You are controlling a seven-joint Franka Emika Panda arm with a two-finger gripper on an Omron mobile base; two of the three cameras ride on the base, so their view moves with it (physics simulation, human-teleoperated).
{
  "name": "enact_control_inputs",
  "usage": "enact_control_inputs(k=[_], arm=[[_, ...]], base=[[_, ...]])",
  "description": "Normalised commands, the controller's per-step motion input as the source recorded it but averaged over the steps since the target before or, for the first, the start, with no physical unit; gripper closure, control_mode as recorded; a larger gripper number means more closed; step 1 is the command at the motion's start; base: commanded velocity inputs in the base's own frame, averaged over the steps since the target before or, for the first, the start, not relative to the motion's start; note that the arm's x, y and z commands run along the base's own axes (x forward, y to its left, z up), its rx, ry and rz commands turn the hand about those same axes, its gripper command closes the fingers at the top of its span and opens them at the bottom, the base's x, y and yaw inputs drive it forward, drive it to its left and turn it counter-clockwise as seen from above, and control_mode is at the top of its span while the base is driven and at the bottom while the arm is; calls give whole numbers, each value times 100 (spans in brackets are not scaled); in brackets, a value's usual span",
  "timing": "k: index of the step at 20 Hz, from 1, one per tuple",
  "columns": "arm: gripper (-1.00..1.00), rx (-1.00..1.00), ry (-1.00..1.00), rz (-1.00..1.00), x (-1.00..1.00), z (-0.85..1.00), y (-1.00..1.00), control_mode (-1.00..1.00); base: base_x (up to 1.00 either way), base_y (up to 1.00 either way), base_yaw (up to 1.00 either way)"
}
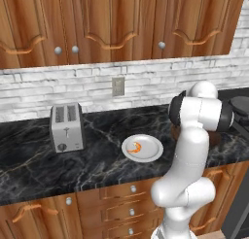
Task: Place the shrimp on the plate and place the mushroom on the same plate.
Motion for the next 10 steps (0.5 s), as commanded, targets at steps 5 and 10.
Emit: enact_control_inputs(k=[5,10], arm=[[-100,0,8,-5,-4,0,19,-100],[-100,0,16,-17,-11,0,2,-100]], base=[[0,0,0],[0,0,0]])
